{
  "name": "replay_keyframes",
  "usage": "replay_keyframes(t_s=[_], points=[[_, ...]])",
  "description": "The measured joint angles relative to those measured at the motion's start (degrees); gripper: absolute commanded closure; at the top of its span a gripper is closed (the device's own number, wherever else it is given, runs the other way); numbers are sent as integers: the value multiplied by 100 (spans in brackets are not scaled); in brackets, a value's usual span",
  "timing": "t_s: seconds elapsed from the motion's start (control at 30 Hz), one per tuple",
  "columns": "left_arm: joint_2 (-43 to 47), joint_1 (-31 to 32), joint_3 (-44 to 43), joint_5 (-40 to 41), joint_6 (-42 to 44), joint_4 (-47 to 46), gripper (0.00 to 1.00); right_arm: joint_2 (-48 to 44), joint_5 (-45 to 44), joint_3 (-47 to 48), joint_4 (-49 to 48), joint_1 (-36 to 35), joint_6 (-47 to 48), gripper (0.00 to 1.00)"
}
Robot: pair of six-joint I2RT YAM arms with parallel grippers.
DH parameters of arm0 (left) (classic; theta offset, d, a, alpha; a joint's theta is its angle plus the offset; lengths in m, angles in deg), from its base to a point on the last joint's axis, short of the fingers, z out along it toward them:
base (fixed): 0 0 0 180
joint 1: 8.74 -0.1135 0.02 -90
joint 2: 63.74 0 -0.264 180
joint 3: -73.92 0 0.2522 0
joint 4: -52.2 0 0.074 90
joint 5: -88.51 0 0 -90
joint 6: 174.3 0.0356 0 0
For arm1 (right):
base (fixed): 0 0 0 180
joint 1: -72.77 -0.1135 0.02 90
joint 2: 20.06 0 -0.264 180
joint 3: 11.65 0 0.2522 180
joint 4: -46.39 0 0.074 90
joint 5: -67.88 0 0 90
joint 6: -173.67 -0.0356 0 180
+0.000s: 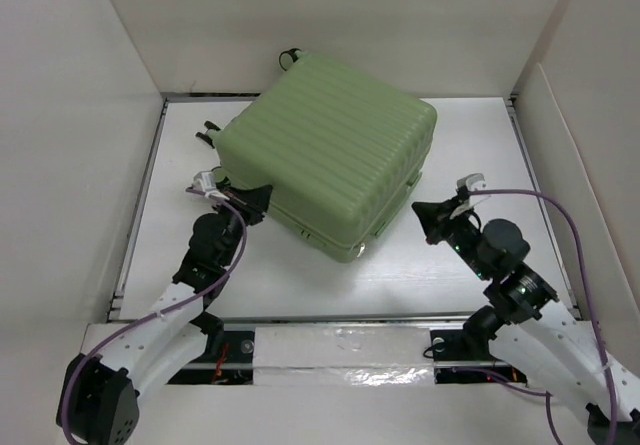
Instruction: Pack the luggage
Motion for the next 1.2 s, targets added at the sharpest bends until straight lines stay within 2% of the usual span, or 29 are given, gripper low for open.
replay_keyframes(t_s=[0.07,0.17,0.2,0.23,0.27,0.3,0.33,0.43,0.53,0.8,0.87,0.97,1.07,1.1,1.2], points=[[-160,365,0,-59,186,140,100,-393,402,24,140,240,61,100],[-197,951,0,-24,483,382,100,-601,973,-142,354,175,74,100],[-219,1167,0,20,579,444,100,-625,1110,-262,426,103,68,92],[-249,1397,0,48,673,479,100,-625,1263,-387,529,26,63,76],[-273,1591,0,76,758,505,100,-599,1335,-544,573,-76,22,76],[-304,1799,0,118,837,538,100,-542,1449,-664,612,-170,63,57],[-339,1930,0,120,903,546,100,-446,1580,-739,638,-247,61,51],[-479,2100,2,114,1067,592,100,28,1869,-789,501,-415,149,46],[-608,2109,13,66,1193,588,100,713,2057,-785,-33,-444,271,40],[-876,2105,13,-262,1572,356,100,2374,2457,-651,-1187,-444,553,38],[-940,2103,13,-339,1650,284,100,2581,2494,-647,-1453,-444,551,38],[-997,2083,13,-444,1775,214,100,2723,2483,-649,-1617,-442,498,44],[-1036,2070,24,-511,1893,138,100,2868,2404,-682,-1762,-433,339,70],[-1038,2065,46,-533,1917,98,100,2935,2396,-741,-1871,-431,264,82],[-1071,2072,125,-723,1974,72,100,2986,2343,-999,-2380,-442,20,100]])
